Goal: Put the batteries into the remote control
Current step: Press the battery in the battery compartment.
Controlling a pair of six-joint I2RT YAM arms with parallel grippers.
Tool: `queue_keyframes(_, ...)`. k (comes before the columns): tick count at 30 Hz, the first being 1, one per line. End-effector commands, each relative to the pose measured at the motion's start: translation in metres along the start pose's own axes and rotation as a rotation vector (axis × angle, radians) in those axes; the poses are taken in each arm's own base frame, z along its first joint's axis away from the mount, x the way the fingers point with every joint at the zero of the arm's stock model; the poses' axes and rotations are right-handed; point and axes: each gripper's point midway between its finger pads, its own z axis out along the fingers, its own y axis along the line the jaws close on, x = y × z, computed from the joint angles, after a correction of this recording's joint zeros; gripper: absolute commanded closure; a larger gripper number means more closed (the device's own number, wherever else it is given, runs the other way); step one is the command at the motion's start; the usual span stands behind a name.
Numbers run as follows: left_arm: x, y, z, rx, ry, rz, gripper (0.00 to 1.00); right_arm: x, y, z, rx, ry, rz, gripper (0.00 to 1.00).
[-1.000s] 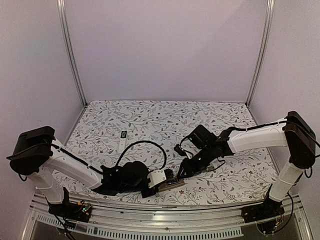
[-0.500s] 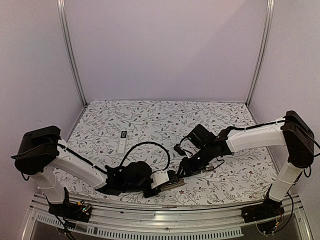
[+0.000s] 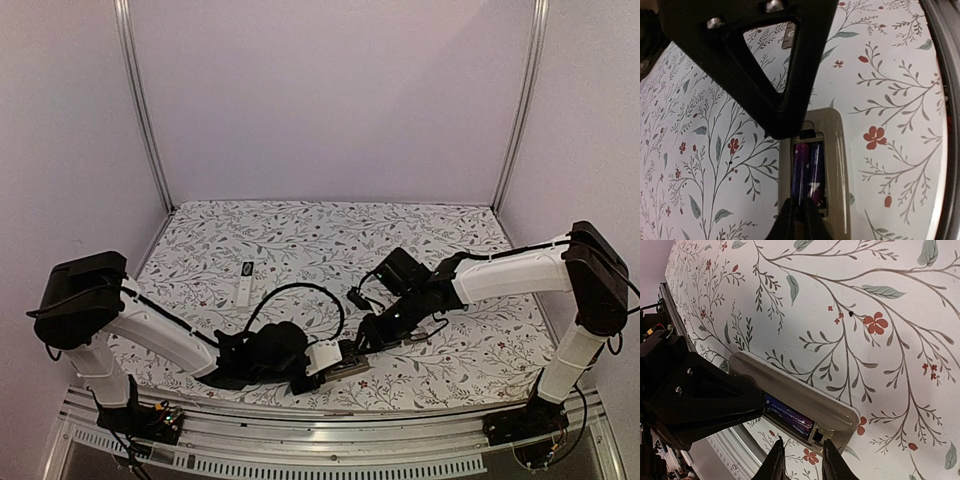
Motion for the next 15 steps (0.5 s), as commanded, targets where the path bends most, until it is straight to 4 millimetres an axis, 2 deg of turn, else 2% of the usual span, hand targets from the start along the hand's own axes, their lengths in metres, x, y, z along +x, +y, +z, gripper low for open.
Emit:
queue_keyframes(1,0.006,-0.0022,0.0091,0.019,0.018,0.01,0.93,-0.007,0.002,0.0025,-0.004,-0.008,0.006,0.74)
queue_keyframes(15,0.0071,-0.0078,0.007,0.051,0.015,-0.023,0.93,-0.0152,0.0032,-0.0029,0.024,-0.022,-0.04,0.74)
